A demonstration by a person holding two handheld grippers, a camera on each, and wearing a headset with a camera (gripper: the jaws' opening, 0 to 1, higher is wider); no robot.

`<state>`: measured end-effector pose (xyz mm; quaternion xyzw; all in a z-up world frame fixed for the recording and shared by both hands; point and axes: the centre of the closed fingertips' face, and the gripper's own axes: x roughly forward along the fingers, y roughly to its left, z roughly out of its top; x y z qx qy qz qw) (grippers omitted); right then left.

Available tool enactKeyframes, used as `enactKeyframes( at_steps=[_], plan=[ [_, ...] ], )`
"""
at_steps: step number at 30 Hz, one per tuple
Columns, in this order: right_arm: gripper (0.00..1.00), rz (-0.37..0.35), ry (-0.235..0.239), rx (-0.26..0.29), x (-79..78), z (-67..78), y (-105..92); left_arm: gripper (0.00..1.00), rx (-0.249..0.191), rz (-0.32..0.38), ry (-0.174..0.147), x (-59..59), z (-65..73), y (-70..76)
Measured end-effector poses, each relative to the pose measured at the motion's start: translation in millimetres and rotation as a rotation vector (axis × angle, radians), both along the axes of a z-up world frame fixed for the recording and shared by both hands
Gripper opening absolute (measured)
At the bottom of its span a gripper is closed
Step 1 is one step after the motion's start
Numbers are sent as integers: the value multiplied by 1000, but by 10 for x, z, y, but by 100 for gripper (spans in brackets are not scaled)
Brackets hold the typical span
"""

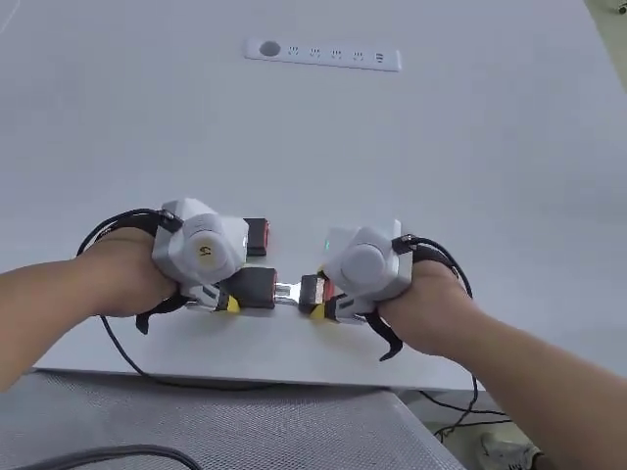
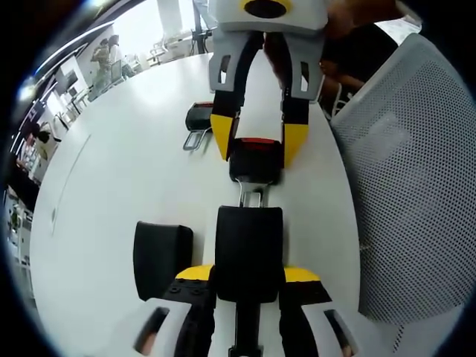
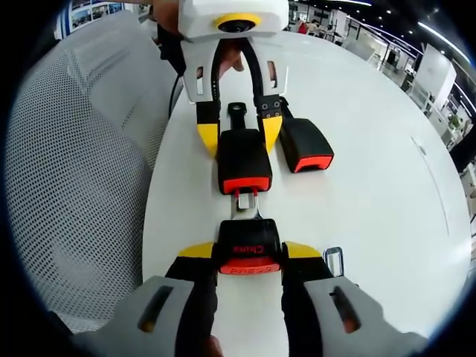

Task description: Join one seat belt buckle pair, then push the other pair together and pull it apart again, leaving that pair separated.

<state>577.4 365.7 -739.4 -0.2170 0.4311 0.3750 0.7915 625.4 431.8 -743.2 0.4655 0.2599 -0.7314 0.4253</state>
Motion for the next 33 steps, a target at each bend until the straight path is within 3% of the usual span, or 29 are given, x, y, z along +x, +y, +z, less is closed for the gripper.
enactKeyframes(
  at_steps=[13,33],
  plan=[
    [30,16,-25,21,34,7,45,32,-32,-17,30,7,-16,-9],
    [28,12,-11,-11,61,13,100,32,-29,-12,32,-19,-6,-4]
  ],
)
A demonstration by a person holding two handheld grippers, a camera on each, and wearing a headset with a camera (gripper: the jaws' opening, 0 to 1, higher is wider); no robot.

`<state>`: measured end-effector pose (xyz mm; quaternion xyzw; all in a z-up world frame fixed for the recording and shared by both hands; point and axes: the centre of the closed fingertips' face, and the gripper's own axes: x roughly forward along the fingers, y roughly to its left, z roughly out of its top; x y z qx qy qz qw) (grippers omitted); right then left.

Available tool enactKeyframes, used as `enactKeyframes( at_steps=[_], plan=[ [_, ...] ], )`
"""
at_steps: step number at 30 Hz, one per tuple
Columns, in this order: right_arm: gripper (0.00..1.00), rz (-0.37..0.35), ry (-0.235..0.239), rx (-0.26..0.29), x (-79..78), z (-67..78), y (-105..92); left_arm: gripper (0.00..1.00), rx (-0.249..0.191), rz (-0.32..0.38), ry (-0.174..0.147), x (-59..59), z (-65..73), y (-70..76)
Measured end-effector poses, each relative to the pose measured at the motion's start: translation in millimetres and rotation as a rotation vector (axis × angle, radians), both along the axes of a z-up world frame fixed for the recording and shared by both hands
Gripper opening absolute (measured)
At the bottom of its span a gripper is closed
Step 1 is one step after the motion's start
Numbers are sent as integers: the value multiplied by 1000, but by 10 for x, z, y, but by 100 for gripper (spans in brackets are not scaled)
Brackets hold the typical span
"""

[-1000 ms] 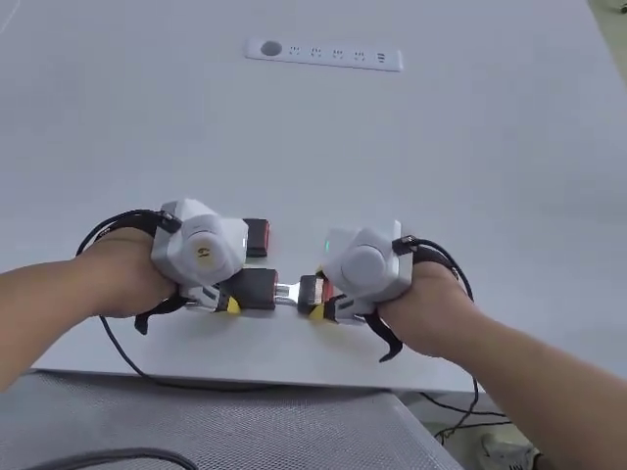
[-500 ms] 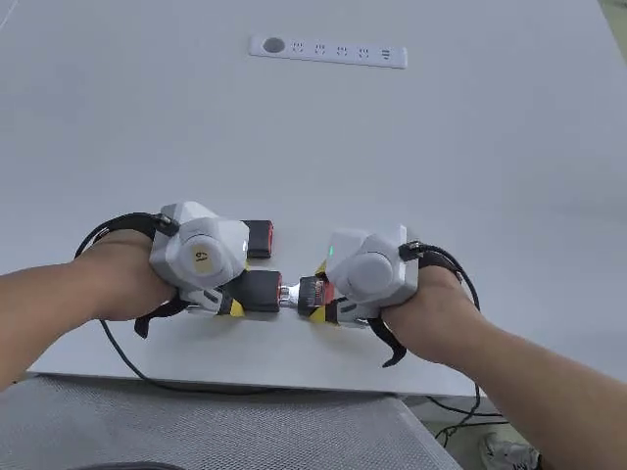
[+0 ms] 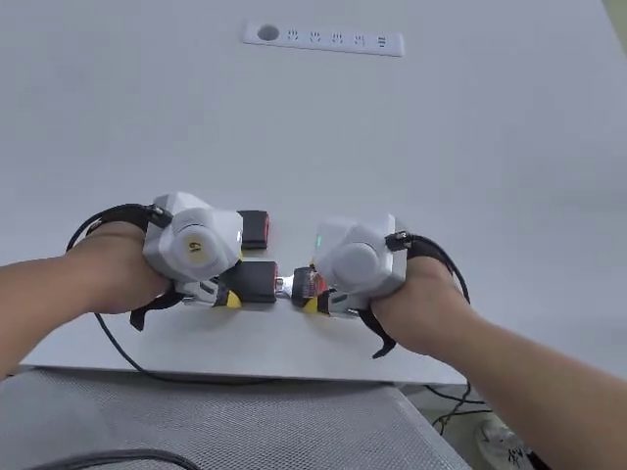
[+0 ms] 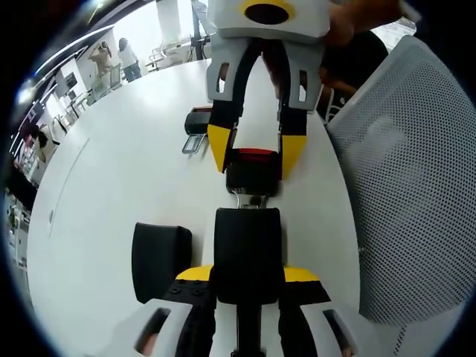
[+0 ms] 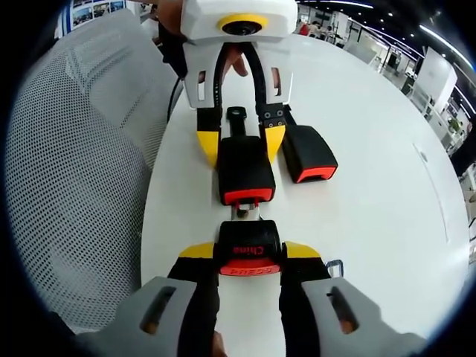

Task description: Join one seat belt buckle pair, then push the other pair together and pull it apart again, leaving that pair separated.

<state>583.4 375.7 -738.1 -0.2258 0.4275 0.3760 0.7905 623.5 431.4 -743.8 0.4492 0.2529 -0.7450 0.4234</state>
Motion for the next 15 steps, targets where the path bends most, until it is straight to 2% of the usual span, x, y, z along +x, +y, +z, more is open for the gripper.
enactKeyframes(
  at_steps=[15],
  plan=[
    [28,39,-3,-7,69,-3,86,32,8,-17,-4,-29,35,-3]
  ],
)
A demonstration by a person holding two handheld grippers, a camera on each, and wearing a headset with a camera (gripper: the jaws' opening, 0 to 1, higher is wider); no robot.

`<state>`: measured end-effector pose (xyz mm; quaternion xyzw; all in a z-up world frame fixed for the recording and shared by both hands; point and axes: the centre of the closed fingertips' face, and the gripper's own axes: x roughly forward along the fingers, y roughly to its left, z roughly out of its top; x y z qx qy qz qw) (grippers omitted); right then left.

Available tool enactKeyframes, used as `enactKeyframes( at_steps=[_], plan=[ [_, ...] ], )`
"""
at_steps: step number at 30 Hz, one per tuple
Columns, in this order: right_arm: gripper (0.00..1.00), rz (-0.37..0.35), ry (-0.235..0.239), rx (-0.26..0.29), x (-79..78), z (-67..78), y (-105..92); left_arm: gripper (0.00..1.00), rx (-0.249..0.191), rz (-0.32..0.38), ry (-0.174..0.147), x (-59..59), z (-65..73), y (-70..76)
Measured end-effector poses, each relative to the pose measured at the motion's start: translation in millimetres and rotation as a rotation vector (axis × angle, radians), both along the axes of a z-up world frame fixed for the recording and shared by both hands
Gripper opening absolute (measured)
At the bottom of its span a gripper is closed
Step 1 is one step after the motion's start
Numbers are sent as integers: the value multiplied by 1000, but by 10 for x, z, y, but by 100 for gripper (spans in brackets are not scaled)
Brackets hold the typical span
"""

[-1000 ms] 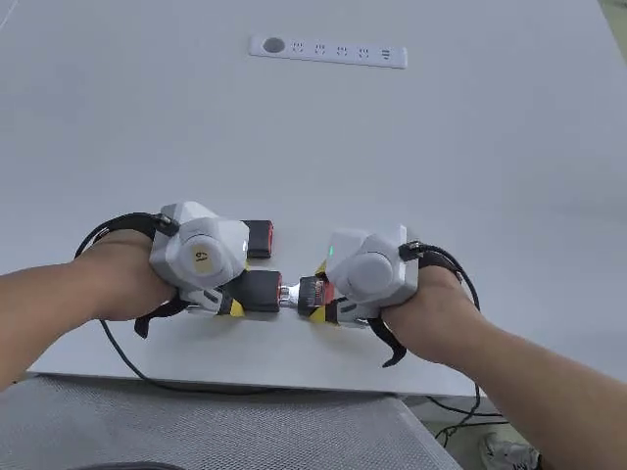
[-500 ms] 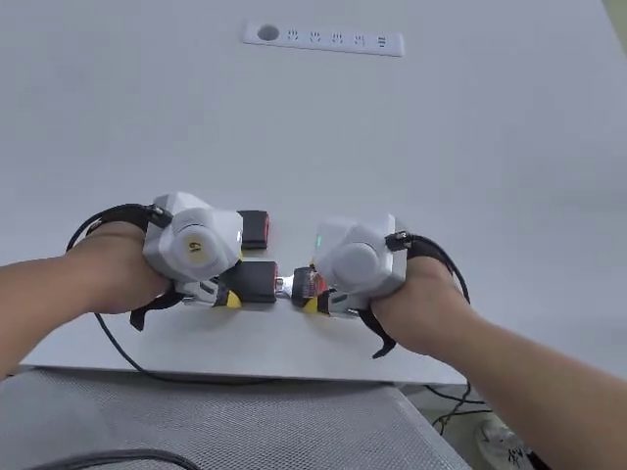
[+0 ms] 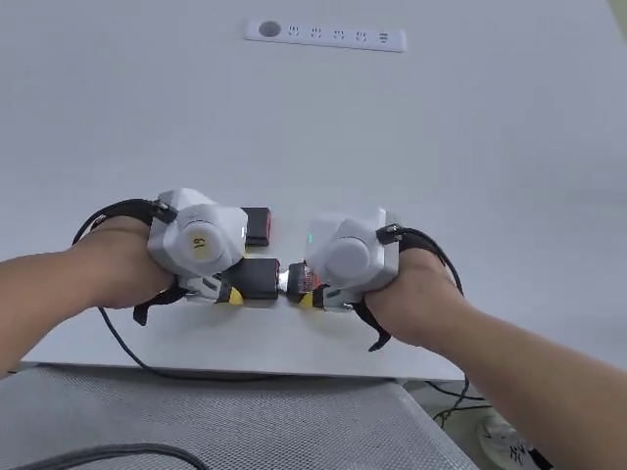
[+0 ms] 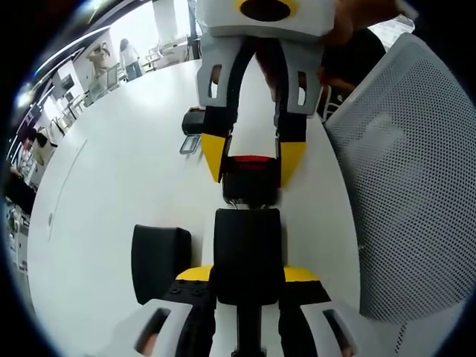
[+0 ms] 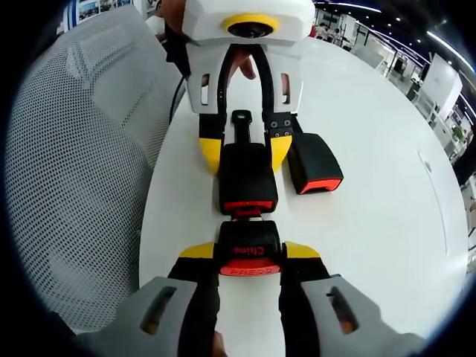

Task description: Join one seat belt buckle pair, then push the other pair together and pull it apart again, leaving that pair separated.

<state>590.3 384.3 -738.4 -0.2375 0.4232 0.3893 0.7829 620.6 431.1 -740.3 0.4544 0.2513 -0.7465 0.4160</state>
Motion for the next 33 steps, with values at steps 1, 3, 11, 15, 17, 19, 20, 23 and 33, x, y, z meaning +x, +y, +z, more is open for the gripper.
enactKeyframes(
  at_steps=[1,3,11,15,17,19,20,23,33],
  plan=[
    [27,0,1,0,0,-1,-1,32,-1,-1,-1,0,0,0],
    [27,-2,4,0,-4,-2,-4,32,-1,-2,1,2,-1,-1],
    [27,0,6,-1,13,-15,16,32,7,-16,-5,21,-20,0],
    [27,-5,5,4,12,-2,38,32,7,-12,0,24,-32,14],
    [27,-4,5,5,11,-6,32,32,5,-10,0,19,-38,8],
    [27,-6,6,6,20,-9,29,32,6,-10,-2,11,-39,1],
    [27,-1,7,5,21,-11,32,32,7,-10,-2,10,-40,0],
    [27,0,4,2,26,-10,29,32,8,-9,-3,11,-39,-4],
    [28,8,7,-3,4,1,15,32,3,15,-1,22,-27,-10]
  ],
)
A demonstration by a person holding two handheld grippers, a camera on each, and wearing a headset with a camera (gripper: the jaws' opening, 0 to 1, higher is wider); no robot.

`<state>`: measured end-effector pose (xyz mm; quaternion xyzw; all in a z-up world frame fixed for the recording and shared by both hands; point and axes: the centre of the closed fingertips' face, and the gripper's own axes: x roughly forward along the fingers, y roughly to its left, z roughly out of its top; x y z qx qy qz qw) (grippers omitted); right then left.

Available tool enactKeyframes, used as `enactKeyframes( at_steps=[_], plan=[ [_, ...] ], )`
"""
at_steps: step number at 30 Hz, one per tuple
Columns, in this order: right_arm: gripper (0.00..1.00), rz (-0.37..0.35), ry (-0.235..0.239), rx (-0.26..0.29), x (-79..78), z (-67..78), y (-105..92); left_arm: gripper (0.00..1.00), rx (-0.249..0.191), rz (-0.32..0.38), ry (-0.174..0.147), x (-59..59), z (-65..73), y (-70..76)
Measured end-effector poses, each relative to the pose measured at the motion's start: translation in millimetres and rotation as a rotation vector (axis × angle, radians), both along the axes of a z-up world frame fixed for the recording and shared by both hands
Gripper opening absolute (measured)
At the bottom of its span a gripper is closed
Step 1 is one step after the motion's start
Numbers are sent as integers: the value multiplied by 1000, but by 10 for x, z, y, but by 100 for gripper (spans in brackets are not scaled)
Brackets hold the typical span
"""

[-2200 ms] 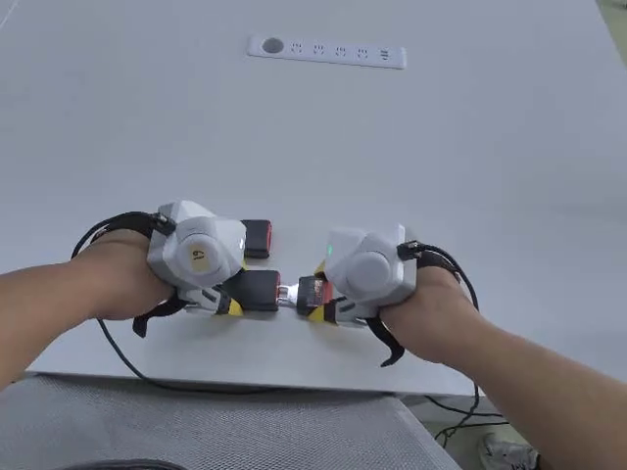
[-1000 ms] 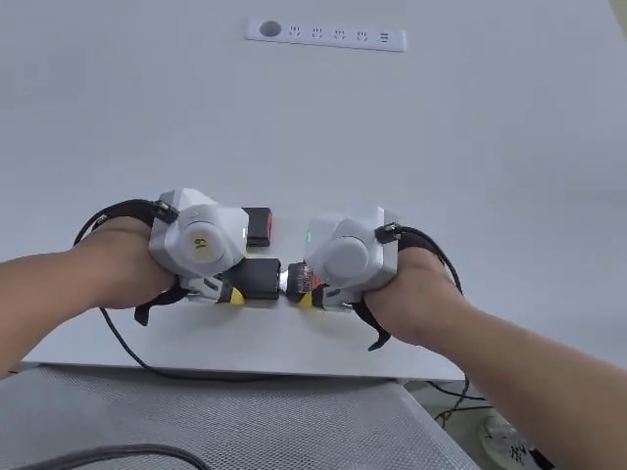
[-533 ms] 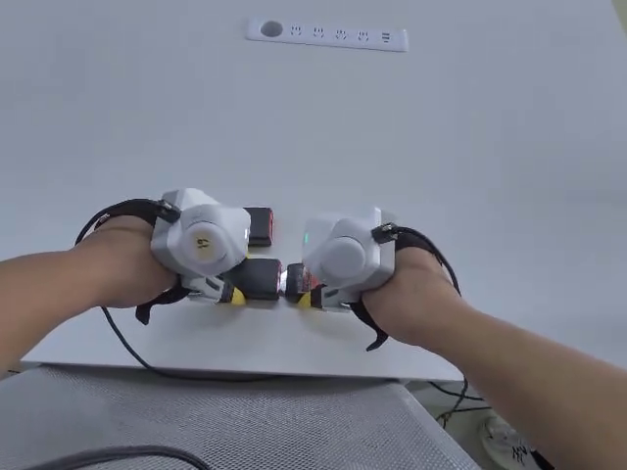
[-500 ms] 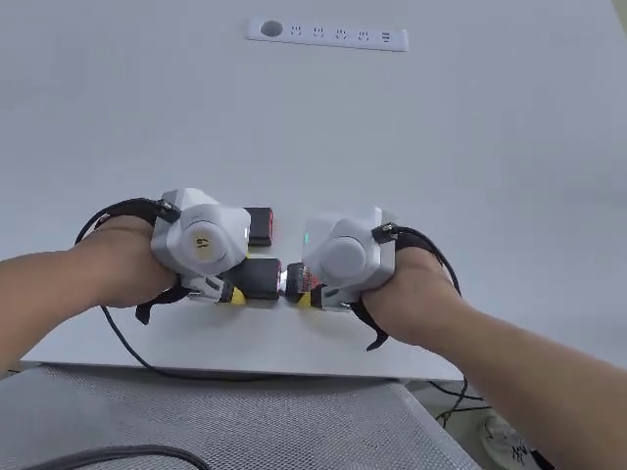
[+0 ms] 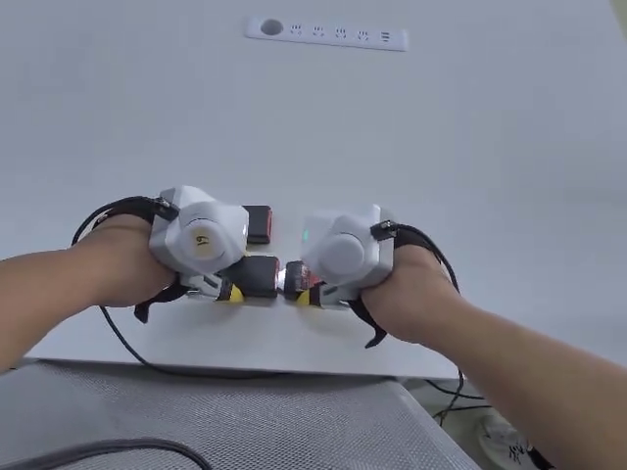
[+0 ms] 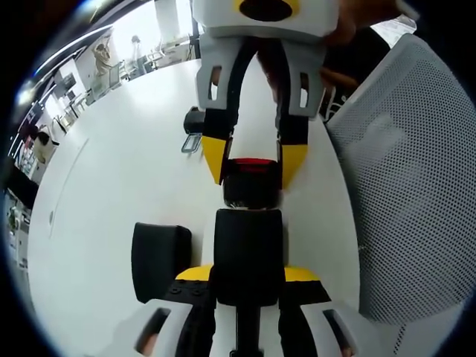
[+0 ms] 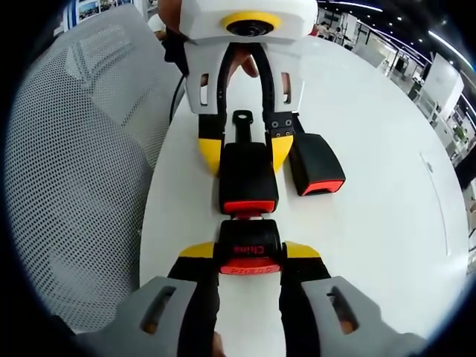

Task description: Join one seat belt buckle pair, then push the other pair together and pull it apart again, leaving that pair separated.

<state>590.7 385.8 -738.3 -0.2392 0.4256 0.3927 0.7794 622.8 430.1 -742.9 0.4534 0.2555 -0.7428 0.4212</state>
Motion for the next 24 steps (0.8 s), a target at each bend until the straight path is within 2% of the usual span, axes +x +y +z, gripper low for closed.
enactKeyframes(
  at_steps=[12,24],
  plan=[
    [28,3,10,18,-15,-8,-15,31,4,-1,16,-1,22,11],
    [29,7,7,18,-15,-4,-10,31,1,2,17,3,25,22]
  ],
)
